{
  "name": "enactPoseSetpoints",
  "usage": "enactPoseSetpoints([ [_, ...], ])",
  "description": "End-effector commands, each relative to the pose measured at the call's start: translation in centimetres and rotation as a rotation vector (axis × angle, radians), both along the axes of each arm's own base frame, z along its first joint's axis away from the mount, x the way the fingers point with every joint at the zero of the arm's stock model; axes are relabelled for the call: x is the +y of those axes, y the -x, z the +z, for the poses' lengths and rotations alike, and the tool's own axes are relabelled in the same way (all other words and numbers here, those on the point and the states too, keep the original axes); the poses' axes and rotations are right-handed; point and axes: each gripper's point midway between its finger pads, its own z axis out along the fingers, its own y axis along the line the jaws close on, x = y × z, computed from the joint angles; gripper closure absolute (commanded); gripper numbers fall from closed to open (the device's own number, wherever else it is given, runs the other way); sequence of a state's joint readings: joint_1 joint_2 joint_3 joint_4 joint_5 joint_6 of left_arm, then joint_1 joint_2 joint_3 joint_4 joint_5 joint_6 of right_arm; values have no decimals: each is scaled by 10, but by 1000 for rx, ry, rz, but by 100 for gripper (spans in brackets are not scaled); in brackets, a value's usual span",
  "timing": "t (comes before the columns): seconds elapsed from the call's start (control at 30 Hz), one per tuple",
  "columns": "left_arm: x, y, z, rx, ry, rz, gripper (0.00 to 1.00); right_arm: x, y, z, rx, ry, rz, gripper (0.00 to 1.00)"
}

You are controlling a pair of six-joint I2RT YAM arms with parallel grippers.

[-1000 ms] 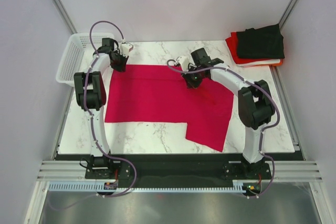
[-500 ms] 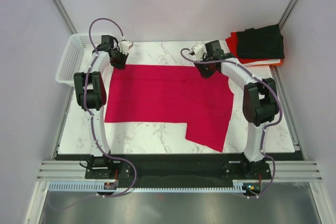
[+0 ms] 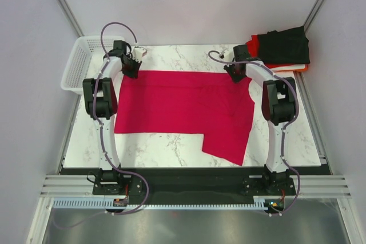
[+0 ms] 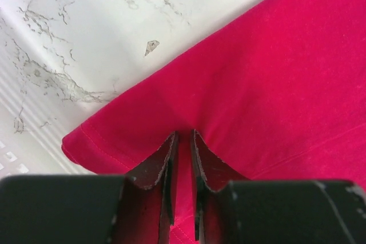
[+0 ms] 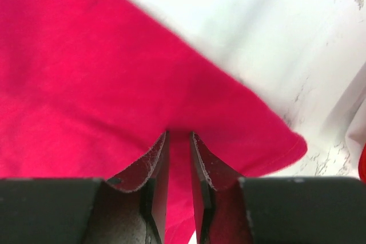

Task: Fold and stack the t-shirts
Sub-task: Fold the tshirt

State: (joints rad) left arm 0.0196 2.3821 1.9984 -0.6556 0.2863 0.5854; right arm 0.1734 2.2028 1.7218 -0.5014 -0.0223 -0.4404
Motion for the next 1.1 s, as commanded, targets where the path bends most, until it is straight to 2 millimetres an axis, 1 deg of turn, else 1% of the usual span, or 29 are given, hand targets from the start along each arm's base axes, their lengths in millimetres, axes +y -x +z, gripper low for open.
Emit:
enactPoseSetpoints([
  [0.0, 2, -2, -4, 1, -37, -12, 79, -19, -26, -5, -48, 43, -62, 73],
  [0.07, 5, -2, -10, 11, -50, -8, 79, -27, -34, -7, -55, 71, -79, 73],
  [0.1, 5, -1, -11, 14, -53, -10, 79, -31, -35, -19, -38, 77, -82, 74],
  [0.13, 7, -2, -15, 18, -64, -7, 79, -33, -42, -16, -50, 78, -86, 74],
  [0.17, -8, -1, -17, 21, -69, -35, 79, -37, -44, -19, -44, 82, -93, 74],
  [0.2, -10, -1, -19, 22, -73, -38, 80, -41, -46, -30, -29, 88, -101, 75],
  [0.23, -9, -3, -19, 18, -82, -40, 80, -43, -55, -23, -49, 82, -106, 75],
  [0.27, -11, -4, -22, 22, -86, -40, 80, -46, -57, -25, -47, 86, -110, 75],
  [0.3, -12, -4, -22, 21, -90, -41, 80, -48, -59, -31, -39, 88, -111, 75],
  [0.33, -14, -6, -23, 18, -99, -49, 80, -49, -65, -27, -56, 88, -111, 76],
  [0.43, -16, -6, -27, 20, -116, -59, 80, -49, -71, -27, -61, 94, -101, 76],
  [0.57, -20, -5, -32, 25, -136, -71, 80, -48, -75, -26, -65, 94, -90, 76],
  [0.77, -14, -3, -37, 30, -168, -77, 82, -46, -77, -29, -60, 87, -77, 76],
  [0.93, -7, -9, -36, 9, -199, -67, 82, -44, -75, -28, -54, 72, -79, 76],
  [1.0, -6, -10, -40, 11, -207, -69, 82, -43, -74, -28, -50, 68, -81, 76],
  [1.03, -4, -15, -37, 2, -215, -60, 82, -43, -73, -29, -47, 67, -82, 76],
  [1.07, -2, -15, -41, 7, -218, -60, 82, -42, -72, -29, -44, 65, -82, 76],
])
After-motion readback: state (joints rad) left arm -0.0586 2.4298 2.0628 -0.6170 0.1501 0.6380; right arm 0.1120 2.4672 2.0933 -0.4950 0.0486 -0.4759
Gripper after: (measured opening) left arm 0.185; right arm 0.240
